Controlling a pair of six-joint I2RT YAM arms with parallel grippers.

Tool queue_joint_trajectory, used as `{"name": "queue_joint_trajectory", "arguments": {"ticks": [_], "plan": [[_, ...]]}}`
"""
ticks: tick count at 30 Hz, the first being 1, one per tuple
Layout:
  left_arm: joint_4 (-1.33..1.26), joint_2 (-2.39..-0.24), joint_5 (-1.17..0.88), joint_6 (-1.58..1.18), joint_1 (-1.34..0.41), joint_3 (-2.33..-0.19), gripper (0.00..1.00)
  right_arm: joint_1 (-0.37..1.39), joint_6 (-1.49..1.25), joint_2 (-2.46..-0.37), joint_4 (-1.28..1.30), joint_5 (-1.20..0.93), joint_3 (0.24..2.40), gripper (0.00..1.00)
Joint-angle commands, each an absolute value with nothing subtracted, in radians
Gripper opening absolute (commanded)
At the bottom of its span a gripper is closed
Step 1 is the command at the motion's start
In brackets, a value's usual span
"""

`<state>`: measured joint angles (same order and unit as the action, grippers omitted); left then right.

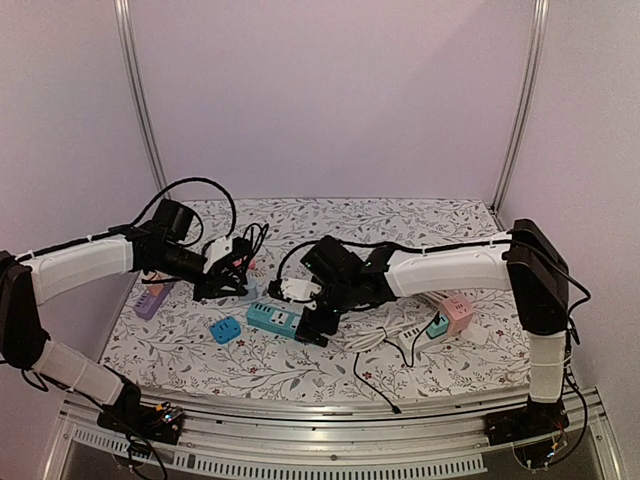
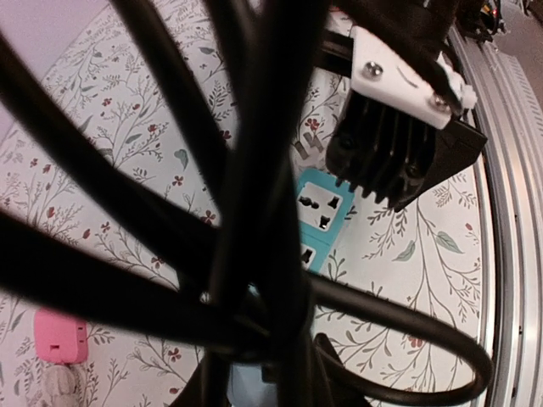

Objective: Insert the plug
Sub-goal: Adjust the socket at the center of the board.

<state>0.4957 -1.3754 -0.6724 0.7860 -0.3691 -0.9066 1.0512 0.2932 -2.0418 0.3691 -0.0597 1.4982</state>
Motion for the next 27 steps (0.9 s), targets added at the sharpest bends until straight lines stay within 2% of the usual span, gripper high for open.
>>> {"name": "queue_joint_trajectory", "arguments": {"ticks": [1, 17, 19, 23, 25, 27], "plan": [[0.437, -1.331, -0.688, 0.761, -0.348, -0.85, 0.0, 1.056, 0.336, -2.096, 0.507, -0.116, 1.566, 0.99], [0.408, -1.295, -0.717, 0.739, -0.351, -0.814, 0.0, 1.016, 0.414, -2.288, 0.546, -0.038, 1.771, 0.95], [0.407, -1.295, -0.722, 0.738, -0.351, -0.813, 0.0, 1.015, 0.427, -2.305, 0.556, -0.045, 1.781, 0.85], [0.413, -1.296, -0.728, 0.768, -0.361, -0.814, 0.0, 1.015, 0.474, -2.314, 0.598, -0.081, 1.759, 0.56], [0.421, -1.294, -0.69, 0.815, -0.398, -0.8, 0.0, 1.015, 0.514, -2.29, 0.6, -0.119, 1.714, 0.48], [0.402, -1.289, -0.681, 0.785, -0.436, -0.786, 0.0, 1.014, 0.585, -2.245, 0.586, -0.165, 1.647, 0.45]]}}
